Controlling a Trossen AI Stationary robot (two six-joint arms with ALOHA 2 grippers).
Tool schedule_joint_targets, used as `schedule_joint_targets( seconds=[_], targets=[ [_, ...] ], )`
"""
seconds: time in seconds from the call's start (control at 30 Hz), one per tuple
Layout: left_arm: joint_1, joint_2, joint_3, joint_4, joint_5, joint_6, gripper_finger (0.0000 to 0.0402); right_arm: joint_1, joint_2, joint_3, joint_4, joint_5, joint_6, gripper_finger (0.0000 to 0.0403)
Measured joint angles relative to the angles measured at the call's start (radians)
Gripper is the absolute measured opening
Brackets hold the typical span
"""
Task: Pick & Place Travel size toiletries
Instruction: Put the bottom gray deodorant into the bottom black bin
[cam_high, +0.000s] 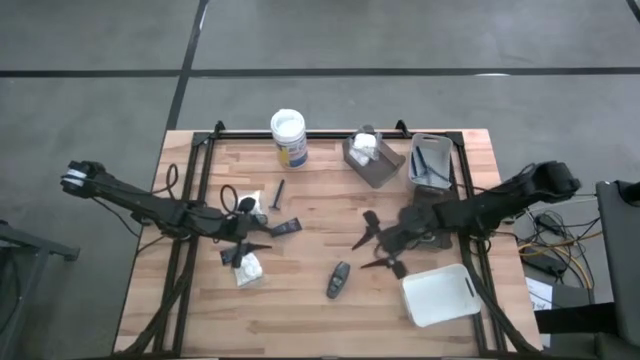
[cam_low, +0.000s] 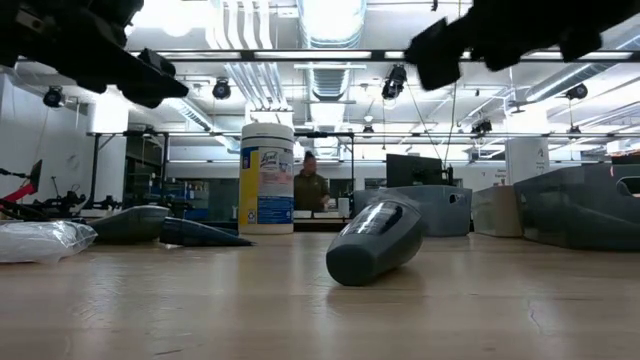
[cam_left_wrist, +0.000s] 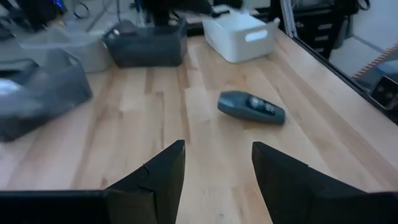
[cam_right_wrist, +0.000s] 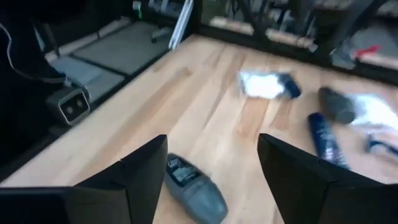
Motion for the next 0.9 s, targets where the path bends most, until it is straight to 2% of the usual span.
schedule_joint_targets(
  seconds=[0.1, 0.27, 0.6, 0.77, 0.9],
  targets=[
    [0.0, -0.022, -0.001, 0.0, -0.015, 0.022, 0.0193, 0.0, 0.086, 0.079, -0.015, -0.025, -0.008, 0.026],
    [0.0, -0.057, -0.005, -0.005, -0.027, 0.043, 0.0193, 0.0, 0.196, 0.208, -0.194, -0.033, -0.107, 0.0275],
    [0.0, -0.05, -0.017, -0.052, -0.023, -0.064, 0.0193, 0.0, 0.408, 0.466, -0.464, -0.036, -0.24, 0.0301],
    [0.001, -0.036, -0.018, -0.059, -0.023, -0.068, 0.0193, -0.001, 0.483, 0.544, -0.595, -0.128, -0.311, 0.0309],
    [0.001, -0.029, -0.018, -0.066, -0.023, -0.068, 0.0193, -0.001, 0.512, 0.561, -0.597, -0.14, -0.323, 0.0313]
  ],
)
